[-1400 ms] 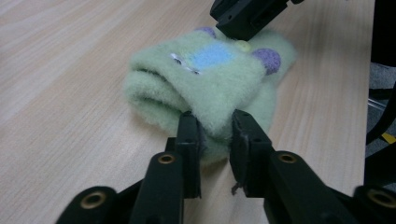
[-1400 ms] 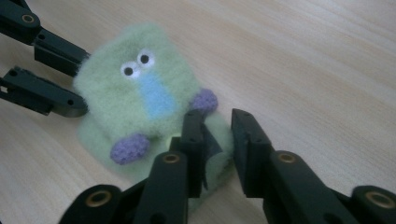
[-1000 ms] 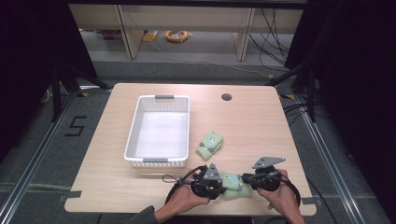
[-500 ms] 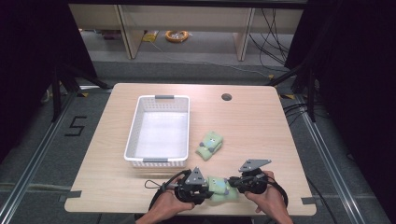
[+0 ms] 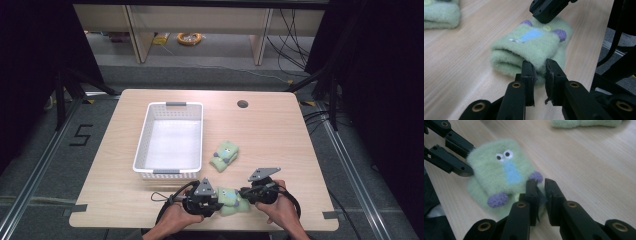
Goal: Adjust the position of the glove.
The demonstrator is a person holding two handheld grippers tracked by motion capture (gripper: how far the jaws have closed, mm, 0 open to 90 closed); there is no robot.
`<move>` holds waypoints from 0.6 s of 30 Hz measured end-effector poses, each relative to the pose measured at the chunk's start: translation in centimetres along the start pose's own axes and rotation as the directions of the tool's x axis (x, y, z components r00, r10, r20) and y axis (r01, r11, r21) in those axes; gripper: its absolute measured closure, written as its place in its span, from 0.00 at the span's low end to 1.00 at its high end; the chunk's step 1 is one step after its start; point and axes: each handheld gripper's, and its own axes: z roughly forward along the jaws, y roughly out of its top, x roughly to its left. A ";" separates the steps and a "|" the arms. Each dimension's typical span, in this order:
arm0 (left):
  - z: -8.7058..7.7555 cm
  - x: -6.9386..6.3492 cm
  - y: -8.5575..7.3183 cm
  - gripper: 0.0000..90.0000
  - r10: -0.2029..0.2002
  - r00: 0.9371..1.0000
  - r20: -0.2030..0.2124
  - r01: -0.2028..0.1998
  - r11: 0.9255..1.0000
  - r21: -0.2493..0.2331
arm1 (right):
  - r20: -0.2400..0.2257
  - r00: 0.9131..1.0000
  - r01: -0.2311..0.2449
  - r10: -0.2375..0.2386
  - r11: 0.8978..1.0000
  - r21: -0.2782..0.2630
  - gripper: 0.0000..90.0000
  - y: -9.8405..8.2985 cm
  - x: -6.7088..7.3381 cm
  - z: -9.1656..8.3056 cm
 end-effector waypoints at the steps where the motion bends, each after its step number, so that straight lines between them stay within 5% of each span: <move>1: 0.0 0.1 -0.1 0.84 -0.008 1.000 -0.004 0.008 1.000 0.008 | 0.001 1.000 -0.020 0.020 1.000 0.018 0.90 0.0 0.1 -0.1; 6: -0.6 0.4 -0.4 0.62 -0.028 0.999 -0.030 0.029 1.000 0.009 | 0.007 1.000 -0.016 0.016 1.000 0.020 0.78 0.0 0.0 0.1; 9: -1.4 0.6 -0.5 0.49 -0.072 0.996 -0.050 0.071 0.997 -0.033 | -0.018 0.999 -0.035 0.035 0.999 0.004 0.66 1.0 -0.5 -1.0; 11: -1.8 0.8 -0.5 0.46 -0.053 0.997 -0.059 0.052 0.998 -0.018 | 0.015 0.999 -0.035 0.035 0.999 -0.026 0.64 2.0 -0.9 -1.3; 13: -2.0 0.4 -0.7 0.44 -0.101 0.994 -0.052 0.098 0.994 -0.046 | 0.015 1.000 -0.016 0.016 0.999 -0.044 0.64 2.5 -1.2 -1.1; 15: -2.4 0.5 -0.9 0.42 -0.081 0.995 -0.061 0.078 0.995 -0.055 | 0.024 1.000 0.003 -0.002 0.998 -0.067 0.64 3.7 -1.5 -0.8; 18: -2.9 0.5 -1.3 0.41 -0.091 0.993 -0.070 0.087 0.995 -0.054 | 0.028 0.999 0.037 -0.035 0.998 -0.050 0.64 5.5 -1.5 -0.1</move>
